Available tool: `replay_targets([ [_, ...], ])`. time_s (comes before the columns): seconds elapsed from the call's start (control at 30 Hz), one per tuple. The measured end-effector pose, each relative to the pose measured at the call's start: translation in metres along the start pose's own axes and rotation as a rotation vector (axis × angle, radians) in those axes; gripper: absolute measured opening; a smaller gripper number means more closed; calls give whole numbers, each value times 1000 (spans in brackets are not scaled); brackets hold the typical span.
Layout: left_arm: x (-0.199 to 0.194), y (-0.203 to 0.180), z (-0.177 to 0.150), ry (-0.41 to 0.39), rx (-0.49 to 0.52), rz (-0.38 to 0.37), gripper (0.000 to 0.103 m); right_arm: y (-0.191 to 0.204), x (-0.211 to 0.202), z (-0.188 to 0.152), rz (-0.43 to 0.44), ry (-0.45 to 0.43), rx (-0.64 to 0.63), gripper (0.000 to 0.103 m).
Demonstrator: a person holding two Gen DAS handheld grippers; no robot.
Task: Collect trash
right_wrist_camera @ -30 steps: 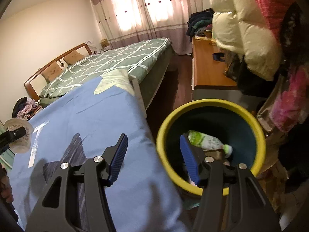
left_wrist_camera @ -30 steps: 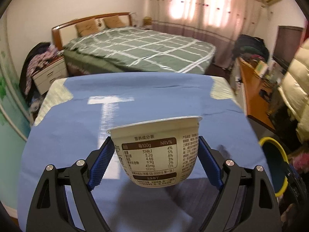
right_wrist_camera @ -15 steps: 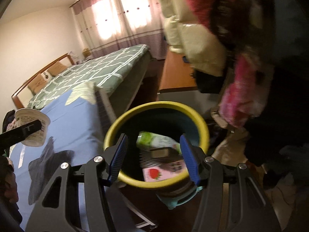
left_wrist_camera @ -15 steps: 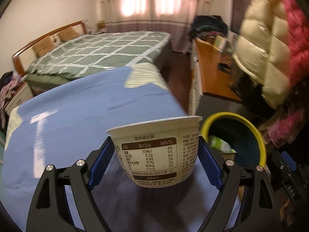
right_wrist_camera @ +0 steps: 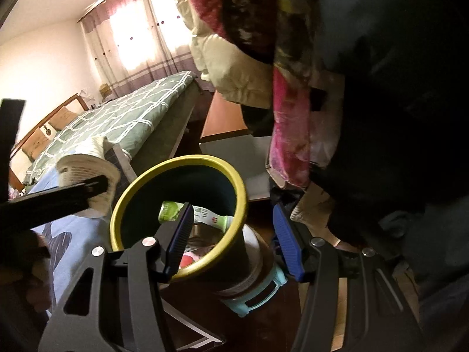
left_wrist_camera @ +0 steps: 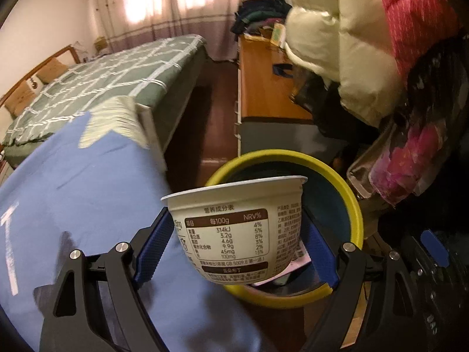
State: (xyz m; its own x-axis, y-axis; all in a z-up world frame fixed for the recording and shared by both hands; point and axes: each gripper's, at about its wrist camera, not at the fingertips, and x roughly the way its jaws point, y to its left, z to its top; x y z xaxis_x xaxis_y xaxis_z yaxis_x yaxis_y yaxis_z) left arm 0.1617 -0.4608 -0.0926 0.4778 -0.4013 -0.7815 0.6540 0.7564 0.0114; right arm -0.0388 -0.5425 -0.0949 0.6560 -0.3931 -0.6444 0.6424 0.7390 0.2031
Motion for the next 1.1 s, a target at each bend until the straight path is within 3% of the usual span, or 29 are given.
replay_targets([
  [0.23, 27, -18, 2, 49, 19, -14, 87, -8, 2, 2, -10, 6, 12, 56],
  [0.4, 17, -6, -1, 35, -5, -18, 92, -3, 1, 2, -5, 8, 2, 56],
  [0.57, -20, 19, -12, -13, -30, -18, 93, 8, -3, 1, 14, 11, -25, 57],
  [0.8, -92, 71, -52, -84, -75, 19, 98, 36, -13, -2, 82, 25, -88, 57],
  [1.1, -199, 160, -132, -211, -234, 186, 98, 81, -44, -7, 176, -4, -186, 59],
])
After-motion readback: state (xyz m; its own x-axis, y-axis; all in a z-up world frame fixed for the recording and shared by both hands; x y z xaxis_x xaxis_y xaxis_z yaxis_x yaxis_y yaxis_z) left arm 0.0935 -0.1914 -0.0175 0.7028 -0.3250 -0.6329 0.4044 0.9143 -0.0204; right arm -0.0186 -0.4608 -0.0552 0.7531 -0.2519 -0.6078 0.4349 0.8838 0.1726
